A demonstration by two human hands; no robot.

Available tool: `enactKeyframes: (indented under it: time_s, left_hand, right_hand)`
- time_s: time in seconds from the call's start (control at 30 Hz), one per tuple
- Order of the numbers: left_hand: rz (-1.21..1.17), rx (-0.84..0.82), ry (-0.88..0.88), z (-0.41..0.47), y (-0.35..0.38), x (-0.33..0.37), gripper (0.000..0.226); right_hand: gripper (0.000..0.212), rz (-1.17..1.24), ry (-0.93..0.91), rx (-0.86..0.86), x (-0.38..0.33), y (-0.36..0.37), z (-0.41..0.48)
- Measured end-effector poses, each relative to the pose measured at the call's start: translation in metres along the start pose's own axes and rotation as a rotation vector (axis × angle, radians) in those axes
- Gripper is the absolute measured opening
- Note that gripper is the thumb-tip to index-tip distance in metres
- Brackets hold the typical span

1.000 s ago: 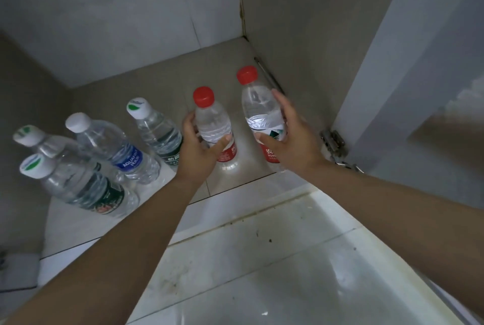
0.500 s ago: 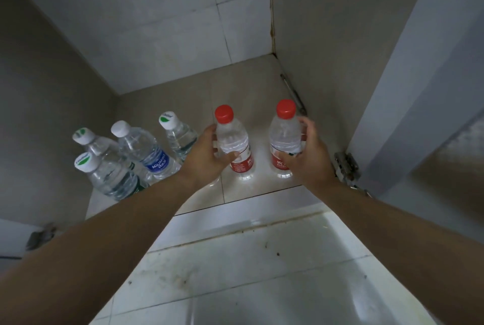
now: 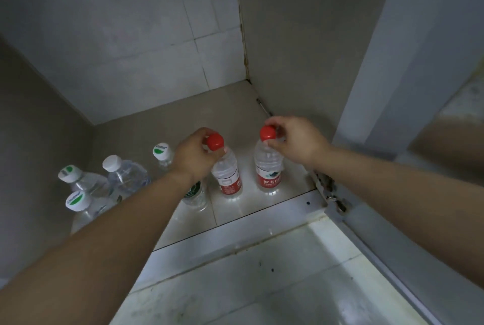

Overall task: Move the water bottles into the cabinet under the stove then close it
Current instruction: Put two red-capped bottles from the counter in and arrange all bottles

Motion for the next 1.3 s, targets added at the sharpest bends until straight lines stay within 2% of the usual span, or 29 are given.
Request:
enactKeyframes:
  time_s: [0.1, 0.17, 0.37, 0.5, 0.6, 0.7, 0.83, 1.1, 1.3]
  left_hand:
    - [-0.084, 0.095, 0.012, -0.005, 0.006, -0.005, 0.031]
    - [-0.093, 0.089, 0.066, -0.005, 0.008, -0.007, 0.032]
    - [-0.062, -0.042, 0.172, 0.003, 0.018, 0.004, 0.037]
    - [0.059, -0.191, 0.243, 0.007, 0.030, 0.023, 0.036]
    - [0.173, -0.243, 0.225, 0.017, 0.031, 0.031, 0.035]
    - [0.205, -0.171, 0.177, 0.016, 0.028, 0.031, 0.034]
    - [0.272, -0.074, 0.209, 0.005, 0.030, 0.032, 0.040]
    - [0.313, -0.106, 0.293, 0.003, 0.038, 0.041, 0.039]
    - [0.297, -0.048, 0.277, 0.006, 0.031, 0.039, 0.037]
  right_hand:
    - [0.040, -0.036, 0.021, 0.000, -0.006, -0.003, 0.000]
    - [0.035, -0.056, 0.014, 0.052, -0.003, -0.001, -0.001]
    - [0.035, -0.055, 0.061, 0.172, 0.004, -0.010, -0.011]
    - [0.036, -0.143, 0.063, 0.136, 0.008, -0.009, -0.016]
    - [0.035, -0.156, 0.055, 0.143, 0.014, -0.011, -0.015]
    - [0.035, -0.148, 0.025, 0.128, 0.014, -0.014, -0.015]
    - [0.039, -0.041, 0.023, 0.110, 0.018, -0.012, -0.017]
    - [0.037, 0.079, 0.036, 0.115, 0.024, -0.014, -0.018]
    - [0.040, 0.054, 0.035, 0.144, 0.020, -0.013, -0.012]
Point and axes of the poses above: each hand's wrist, its own z-axis towards the middle knuckle, its own y-axis out of the palm, x = y × z, the point moved 4 cm from there along z, towards the middle knuckle, and after that the axes turned 3 degrees about -x, right-handed, at the moved point
